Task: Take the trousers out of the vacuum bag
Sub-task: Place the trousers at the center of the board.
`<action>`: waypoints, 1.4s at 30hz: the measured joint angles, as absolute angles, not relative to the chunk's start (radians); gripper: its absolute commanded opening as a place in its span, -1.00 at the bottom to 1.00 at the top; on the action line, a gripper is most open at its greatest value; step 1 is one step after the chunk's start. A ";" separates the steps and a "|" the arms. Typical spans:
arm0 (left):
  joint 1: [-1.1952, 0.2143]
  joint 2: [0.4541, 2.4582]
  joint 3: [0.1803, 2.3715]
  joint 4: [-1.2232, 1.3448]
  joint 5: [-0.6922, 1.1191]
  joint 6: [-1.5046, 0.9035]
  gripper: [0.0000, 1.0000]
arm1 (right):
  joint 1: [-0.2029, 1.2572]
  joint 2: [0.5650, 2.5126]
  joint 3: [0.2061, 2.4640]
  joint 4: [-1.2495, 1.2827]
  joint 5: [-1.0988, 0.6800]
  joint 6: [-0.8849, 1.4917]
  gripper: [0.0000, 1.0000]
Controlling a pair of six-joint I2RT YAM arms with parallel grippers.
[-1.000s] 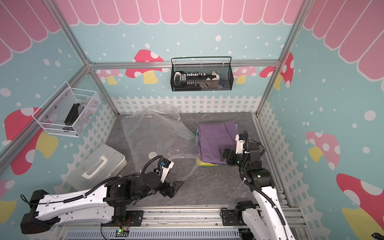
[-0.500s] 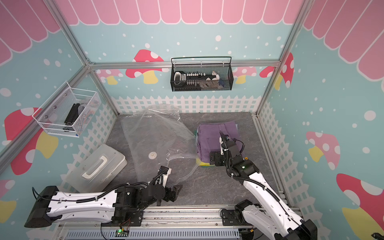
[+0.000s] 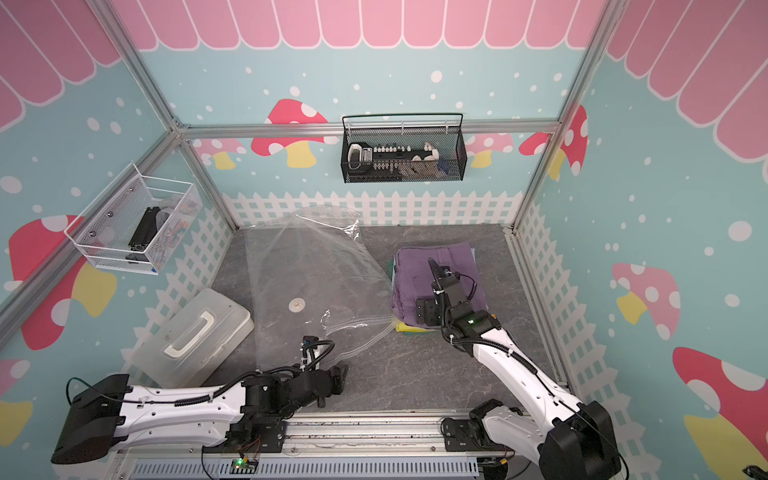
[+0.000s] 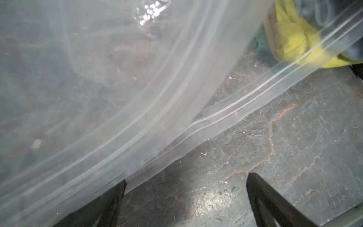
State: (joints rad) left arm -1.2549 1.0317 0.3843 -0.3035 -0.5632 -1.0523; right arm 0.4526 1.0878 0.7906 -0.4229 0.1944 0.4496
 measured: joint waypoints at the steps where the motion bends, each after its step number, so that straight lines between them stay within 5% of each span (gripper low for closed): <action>1: -1.242 1.031 0.384 -0.304 -0.561 -1.055 0.93 | 0.453 1.082 0.785 -0.417 0.194 0.449 0.97; 25: -0.837 0.718 0.261 -0.393 -0.405 -0.908 0.98 | 0.453 1.093 0.792 -0.405 0.187 0.422 0.97; 42: -0.805 0.596 0.268 -0.387 -0.093 -0.713 0.96 | 0.453 1.106 0.850 -0.427 0.188 0.400 0.97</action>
State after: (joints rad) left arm -0.8051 0.5964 0.2684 -0.3874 -0.0929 -0.7132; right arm 0.4526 1.1057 0.8505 -0.4271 0.1879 0.4000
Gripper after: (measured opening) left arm 0.983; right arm 0.987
